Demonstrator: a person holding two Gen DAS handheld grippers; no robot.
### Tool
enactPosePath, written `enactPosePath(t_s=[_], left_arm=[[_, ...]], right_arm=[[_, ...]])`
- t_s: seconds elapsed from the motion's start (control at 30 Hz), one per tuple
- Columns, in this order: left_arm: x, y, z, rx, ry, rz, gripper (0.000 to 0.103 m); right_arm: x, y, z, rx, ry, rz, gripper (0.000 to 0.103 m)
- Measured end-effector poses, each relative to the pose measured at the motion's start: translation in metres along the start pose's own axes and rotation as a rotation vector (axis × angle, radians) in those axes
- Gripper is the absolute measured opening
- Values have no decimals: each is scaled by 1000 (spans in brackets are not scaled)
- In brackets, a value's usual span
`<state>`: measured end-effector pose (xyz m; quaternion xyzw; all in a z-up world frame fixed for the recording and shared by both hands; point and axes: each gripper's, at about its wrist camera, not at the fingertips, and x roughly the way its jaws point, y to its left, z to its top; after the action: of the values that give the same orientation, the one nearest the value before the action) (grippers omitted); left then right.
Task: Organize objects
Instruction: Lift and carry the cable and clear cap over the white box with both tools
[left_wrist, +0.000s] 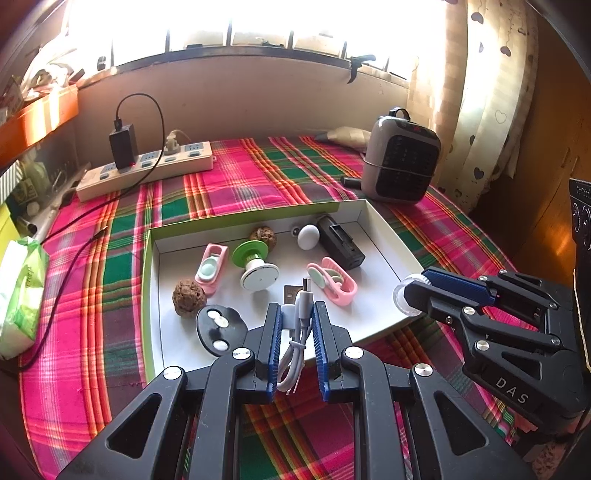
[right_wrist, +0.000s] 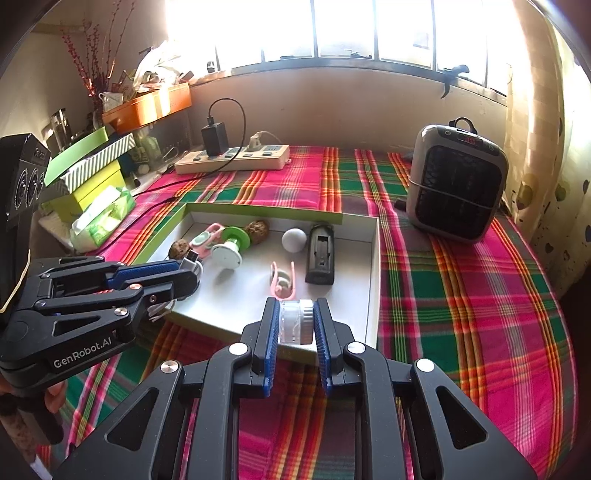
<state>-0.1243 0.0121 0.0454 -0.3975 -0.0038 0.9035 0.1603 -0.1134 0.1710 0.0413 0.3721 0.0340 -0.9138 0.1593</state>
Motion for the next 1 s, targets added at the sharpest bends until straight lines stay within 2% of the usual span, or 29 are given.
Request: enactPosePath(t_s=[0.8,0.87,1.0], left_arm=[[26,6,9,-20,43,-4,15],[29,6,9,-20,50,-4,11],[33,7,8,-18,59,-5,11]], right_arm=[[32,-7,13,-16,47,-19,20],[36,-8,13,-18,57,-20,20],[42,-9,11,-17,71,-23,20]])
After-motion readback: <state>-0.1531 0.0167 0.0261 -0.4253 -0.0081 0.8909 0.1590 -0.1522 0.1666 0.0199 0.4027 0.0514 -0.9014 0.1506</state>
